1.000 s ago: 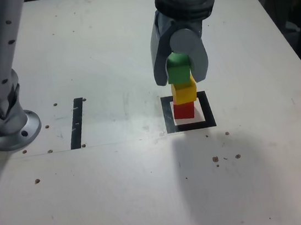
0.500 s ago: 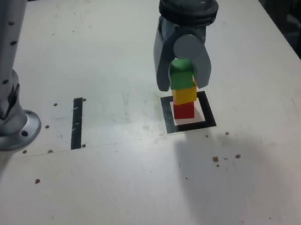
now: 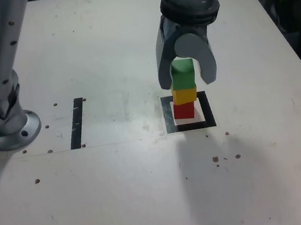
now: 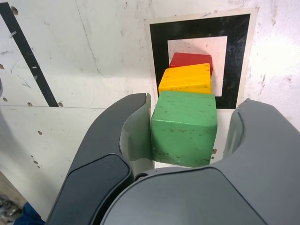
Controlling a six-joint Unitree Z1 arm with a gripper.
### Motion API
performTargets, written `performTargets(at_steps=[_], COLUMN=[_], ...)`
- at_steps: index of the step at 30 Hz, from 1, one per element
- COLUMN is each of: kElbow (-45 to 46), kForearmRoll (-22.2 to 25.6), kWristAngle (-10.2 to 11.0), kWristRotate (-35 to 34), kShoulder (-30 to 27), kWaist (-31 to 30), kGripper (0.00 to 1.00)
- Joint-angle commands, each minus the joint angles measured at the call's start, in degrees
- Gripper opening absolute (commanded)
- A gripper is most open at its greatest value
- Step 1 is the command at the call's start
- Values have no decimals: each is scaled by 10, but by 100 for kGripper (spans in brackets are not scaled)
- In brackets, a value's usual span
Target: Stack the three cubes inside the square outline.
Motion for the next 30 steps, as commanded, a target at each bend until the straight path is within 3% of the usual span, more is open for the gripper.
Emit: performTargets(at_steps=[1, 7, 13, 23, 30], kElbow=[-4, -9, 27, 210, 375], kForearmRoll=[3, 16, 37, 26, -38], kWristAngle=[3, 18, 30, 3, 8], kWristRotate=[1, 0, 2, 2, -14], kShoulder=[-6, -41, -146, -342, -378], kWaist=[1, -5, -14, -26, -32], kGripper=[99, 100, 100, 100, 100])
